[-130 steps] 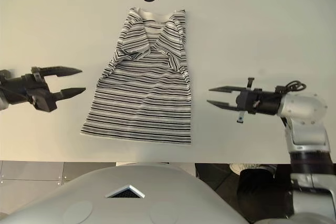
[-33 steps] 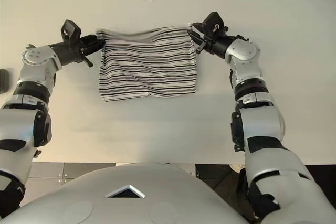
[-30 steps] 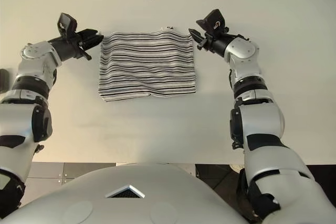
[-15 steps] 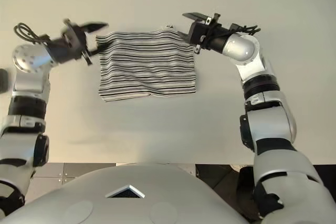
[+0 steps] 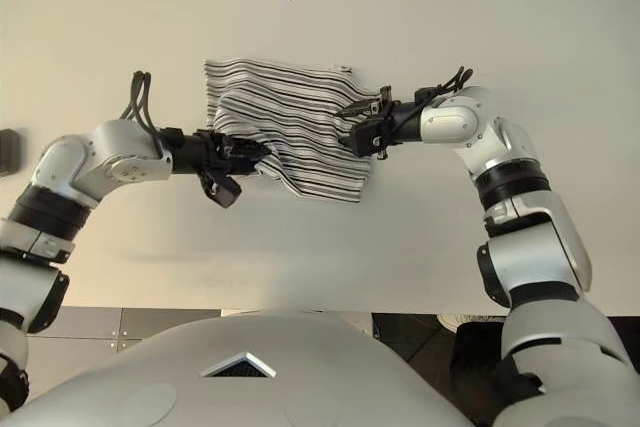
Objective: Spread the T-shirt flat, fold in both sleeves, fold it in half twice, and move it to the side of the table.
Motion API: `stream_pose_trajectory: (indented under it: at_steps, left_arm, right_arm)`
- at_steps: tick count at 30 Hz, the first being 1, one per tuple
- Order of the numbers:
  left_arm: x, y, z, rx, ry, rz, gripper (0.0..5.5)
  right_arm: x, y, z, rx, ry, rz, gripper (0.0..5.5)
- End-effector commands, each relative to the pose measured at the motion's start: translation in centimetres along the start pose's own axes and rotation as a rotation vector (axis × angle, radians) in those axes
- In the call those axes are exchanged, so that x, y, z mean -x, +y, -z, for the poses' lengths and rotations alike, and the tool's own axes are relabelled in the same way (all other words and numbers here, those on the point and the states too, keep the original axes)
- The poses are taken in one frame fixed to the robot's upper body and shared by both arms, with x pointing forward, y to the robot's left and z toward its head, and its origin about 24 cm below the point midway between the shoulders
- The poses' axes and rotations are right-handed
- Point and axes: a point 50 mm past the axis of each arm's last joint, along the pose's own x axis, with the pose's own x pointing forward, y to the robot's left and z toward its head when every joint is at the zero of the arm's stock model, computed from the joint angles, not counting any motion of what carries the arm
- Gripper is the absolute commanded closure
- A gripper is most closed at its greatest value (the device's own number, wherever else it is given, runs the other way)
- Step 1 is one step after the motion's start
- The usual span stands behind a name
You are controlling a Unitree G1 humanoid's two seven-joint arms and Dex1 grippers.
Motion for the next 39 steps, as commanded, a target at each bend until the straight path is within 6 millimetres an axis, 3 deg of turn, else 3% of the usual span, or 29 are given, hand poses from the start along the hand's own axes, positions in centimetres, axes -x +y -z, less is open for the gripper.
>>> stream_pose_trajectory:
  at_steps: [1,4,9,15,16,19,22,25,27,29,31,33,35,39]
  left_arm:
    - [0.1,-6.2,4.6,-0.35,0.189,0.456,3.5]
    - [-0.8,-5.3,4.9,-0.48,0.125,0.427,3.5]
    - [-3.1,-1.5,4.3,-0.656,0.015,0.26,3.5]
    - [-3.5,1.6,5.6,-0.702,0.069,0.081,3.5]
    - [-3.3,2.2,6.1,-0.694,0.107,0.046,3.5]
    - [0.1,4.4,8.2,-0.572,0.312,-0.23,3.5]
    - [4.1,4.8,9.6,-0.387,0.451,-0.458,3.5]
    - [7.0,3.4,9.2,-0.125,0.436,-0.588,3.5]
    - [7.5,1.6,7.7,0.109,0.311,-0.608,3.5]
    - [6.9,-1.4,4.9,0.28,0.113,-0.466,3.28]
    - [6.0,-4.3,3.2,0.39,0.033,-0.284,2.95]
    - [5.2,-5.9,1.6,0.498,-0.03,-0.174,2.66]
    - [4.8,-6.9,0.6,0.529,-0.071,-0.098,2.66]
    - [4.0,-8.3,-1.6,0.516,-0.159,0.025,2.66]
  right_arm:
    - [0.5,5.9,-3.2,-0.16,-0.113,-0.413,3.25]
    - [-0.3,5.6,-4.9,-0.172,-0.183,-0.402,3.25]
    - [-1.8,3.4,-6.2,-0.176,-0.249,-0.24,3.25]
    - [-1.4,0.6,-6.0,-0.217,-0.267,0.009,3.25]
    - [-1.0,0.4,-6.0,-0.236,-0.277,0.032,3.25]
    - [1.9,-0.6,-5.9,-0.406,-0.383,0.173,3.25]
    - [4.7,-1.0,-5.3,-0.503,-0.442,0.269,3.25]
    - [7.6,1.1,-3.6,-0.534,-0.36,0.284,3.25]
    - [9.3,3.0,-2.5,-0.534,-0.281,0.275,3.25]
    - [11.1,4.7,-1.5,-0.552,-0.223,0.249,3.01]
    - [12.9,6.2,-0.2,-0.536,-0.128,0.244,2.64]
    - [13.2,7.7,0.3,-0.448,-0.025,0.186,2.29]
    - [12.7,8.6,0.4,-0.347,0.035,0.119,2.29]
    - [11.0,8.5,-0.2,-0.081,0.066,0.094,2.29]
